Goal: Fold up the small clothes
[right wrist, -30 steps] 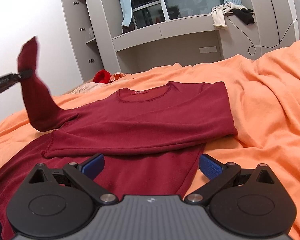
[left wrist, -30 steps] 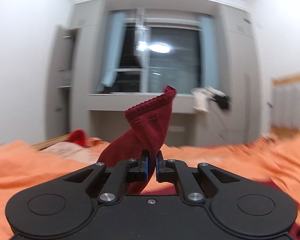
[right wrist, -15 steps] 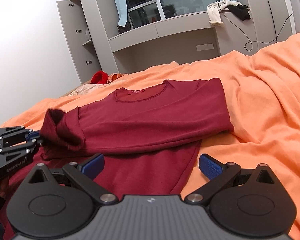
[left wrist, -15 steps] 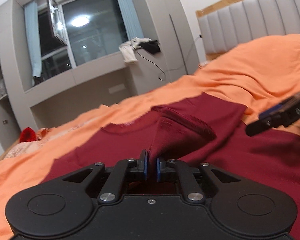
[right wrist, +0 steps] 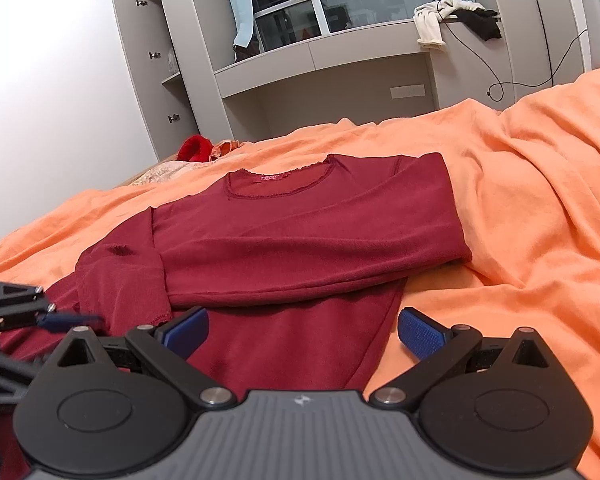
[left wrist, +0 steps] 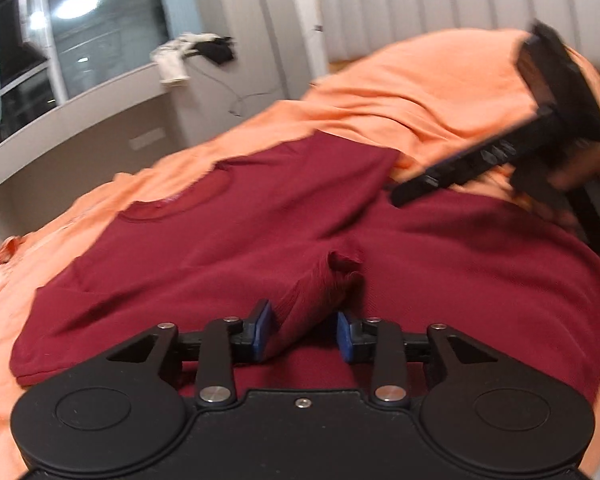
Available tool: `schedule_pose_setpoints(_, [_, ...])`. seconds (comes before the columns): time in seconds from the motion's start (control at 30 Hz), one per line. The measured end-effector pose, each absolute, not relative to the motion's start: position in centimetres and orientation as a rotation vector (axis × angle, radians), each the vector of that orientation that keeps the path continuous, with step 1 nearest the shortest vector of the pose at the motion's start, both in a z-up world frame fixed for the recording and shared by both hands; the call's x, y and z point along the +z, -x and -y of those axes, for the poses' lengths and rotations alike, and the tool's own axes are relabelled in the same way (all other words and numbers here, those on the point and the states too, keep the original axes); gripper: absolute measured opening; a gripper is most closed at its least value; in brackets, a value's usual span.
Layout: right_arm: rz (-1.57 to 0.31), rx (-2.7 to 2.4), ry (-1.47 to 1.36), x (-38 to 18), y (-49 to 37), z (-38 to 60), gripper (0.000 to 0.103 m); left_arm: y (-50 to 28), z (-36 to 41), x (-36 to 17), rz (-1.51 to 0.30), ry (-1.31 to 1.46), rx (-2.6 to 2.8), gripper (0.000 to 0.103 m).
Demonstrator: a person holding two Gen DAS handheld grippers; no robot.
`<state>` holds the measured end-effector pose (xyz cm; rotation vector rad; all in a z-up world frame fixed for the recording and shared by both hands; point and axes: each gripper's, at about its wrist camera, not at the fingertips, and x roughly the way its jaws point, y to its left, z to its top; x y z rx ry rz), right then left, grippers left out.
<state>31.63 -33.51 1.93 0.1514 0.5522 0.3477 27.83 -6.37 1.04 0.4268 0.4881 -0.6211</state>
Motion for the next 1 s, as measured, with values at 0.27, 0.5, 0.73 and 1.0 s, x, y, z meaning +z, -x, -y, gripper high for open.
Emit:
schedule_pose_setpoints(0.27, [-0.467, 0.357, -0.002, 3.1, -30.7, 30.9, 0.103, -27.3, 3.9, 2.0, -0.482, -0.359, -0.763, 0.072])
schedule_pose_setpoints(0.5, [-0.387, 0.406, 0.132, 3.9, -30.2, 27.6, 0.103, -28.7, -0.8, 5.0, -0.39, -0.134, -0.657, 0.091])
schedule_pose_setpoints(0.73, [-0.372, 0.427, 0.294, 2.5, -29.5, 25.2, 0.103, -32.8, -6.9, 5.5, -0.438, 0.085, -0.198, 0.096])
schedule_pose_setpoints(1.0, [-0.397, 0.44, 0.33, 1.4, -29.5, 24.8, 0.103, -38.2, -15.3, 2.0, -0.545, 0.583, 0.044, 0.074])
